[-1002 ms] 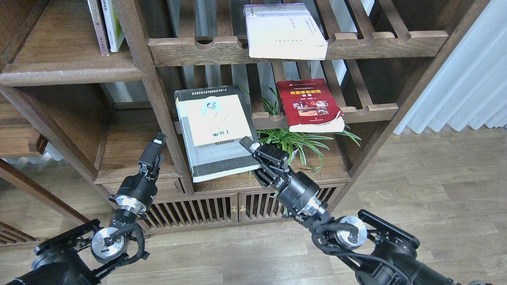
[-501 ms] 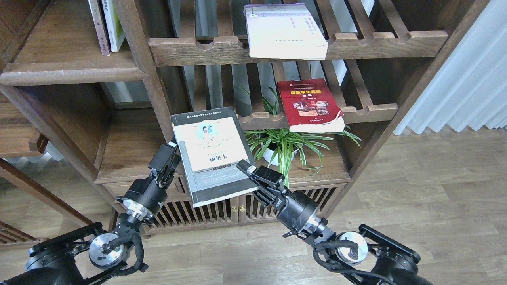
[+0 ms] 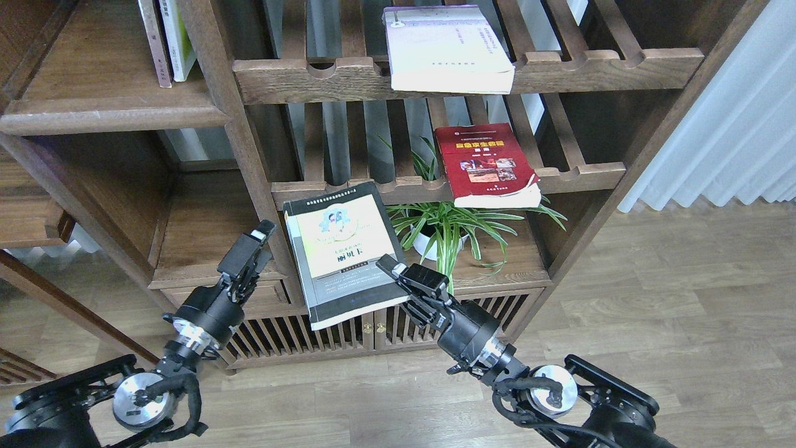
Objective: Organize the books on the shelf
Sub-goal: 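Pull the grey-green book off the shelf toward the robot, then hold the grey-green book between both grippers and pass it to left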
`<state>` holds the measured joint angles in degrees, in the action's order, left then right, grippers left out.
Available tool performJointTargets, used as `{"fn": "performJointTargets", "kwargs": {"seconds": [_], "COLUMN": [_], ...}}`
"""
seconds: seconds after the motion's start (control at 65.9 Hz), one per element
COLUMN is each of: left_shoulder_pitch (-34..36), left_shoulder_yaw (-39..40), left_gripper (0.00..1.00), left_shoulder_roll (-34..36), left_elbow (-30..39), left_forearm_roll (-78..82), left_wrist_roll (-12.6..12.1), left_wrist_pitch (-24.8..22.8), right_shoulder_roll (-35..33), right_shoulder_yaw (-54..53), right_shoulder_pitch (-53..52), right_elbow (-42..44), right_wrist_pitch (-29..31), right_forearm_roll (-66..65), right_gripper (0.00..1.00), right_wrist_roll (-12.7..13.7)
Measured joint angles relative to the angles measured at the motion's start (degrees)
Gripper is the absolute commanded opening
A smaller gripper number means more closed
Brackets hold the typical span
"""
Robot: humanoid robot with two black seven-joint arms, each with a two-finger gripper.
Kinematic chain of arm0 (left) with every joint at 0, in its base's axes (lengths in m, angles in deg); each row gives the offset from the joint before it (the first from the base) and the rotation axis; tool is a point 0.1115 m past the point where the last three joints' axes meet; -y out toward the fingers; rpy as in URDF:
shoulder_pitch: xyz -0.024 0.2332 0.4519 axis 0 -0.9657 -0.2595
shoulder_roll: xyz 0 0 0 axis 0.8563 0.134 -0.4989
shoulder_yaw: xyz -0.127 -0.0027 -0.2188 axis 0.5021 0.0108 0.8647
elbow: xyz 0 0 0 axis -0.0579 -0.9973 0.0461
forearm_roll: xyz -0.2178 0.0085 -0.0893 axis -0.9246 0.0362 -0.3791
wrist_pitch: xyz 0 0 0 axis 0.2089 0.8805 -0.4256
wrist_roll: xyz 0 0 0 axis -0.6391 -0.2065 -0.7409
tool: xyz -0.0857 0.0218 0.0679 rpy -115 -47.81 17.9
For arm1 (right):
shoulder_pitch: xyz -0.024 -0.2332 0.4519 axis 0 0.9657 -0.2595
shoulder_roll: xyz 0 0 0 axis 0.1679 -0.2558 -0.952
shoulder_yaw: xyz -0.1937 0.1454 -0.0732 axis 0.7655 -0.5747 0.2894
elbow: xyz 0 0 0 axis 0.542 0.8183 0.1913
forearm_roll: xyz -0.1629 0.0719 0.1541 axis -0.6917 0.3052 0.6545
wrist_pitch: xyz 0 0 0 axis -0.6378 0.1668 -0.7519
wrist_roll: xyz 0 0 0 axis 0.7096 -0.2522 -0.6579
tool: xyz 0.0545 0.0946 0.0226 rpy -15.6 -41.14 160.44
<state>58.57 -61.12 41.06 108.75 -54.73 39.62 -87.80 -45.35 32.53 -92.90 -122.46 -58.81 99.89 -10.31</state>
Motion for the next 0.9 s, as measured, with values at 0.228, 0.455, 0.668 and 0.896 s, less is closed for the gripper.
{"fn": "performJointTargets", "kwargs": {"seconds": [0.228, 0.455, 0.668, 0.896], "left_shoulder_pitch": [0.45, 0.4, 0.6, 1.44], "left_shoulder_yaw": [-1.07, -2.35, -5.74, -6.26], "left_gripper": [0.96, 0.96, 0.93, 0.9], "left_shoulder_roll": [0.06, -0.46, 0.41, 0.9], "left_elbow": [0.98, 2.04, 2.75, 2.95], "left_forearm_roll": [0.38, 2.9, 3.55, 3.56], "left_wrist_roll": [-0.11, -0.33, -2.74, -5.59], "left_wrist_pitch": [0.0, -0.02, -0.02, -0.02], "right_shoulder_roll": [2.75, 4.5, 4.55, 4.39], "right_shoulder_yaw": [0.47, 0.67, 0.79, 0.79], "right_shoulder_pitch": [-0.24, -0.12, -0.08, -0.08], "right_elbow": [1.25, 2.46, 2.56, 3.02], "right_wrist_pitch": [0.0, 0.0, 0.0, 0.01], "right_forearm_roll": [-1.29, -3.21, -3.33, -3.39], "right_gripper": [0.04, 0.04, 0.04, 0.04], "right_wrist_roll": [0.0, 0.01, 1.72, 3.19]}}
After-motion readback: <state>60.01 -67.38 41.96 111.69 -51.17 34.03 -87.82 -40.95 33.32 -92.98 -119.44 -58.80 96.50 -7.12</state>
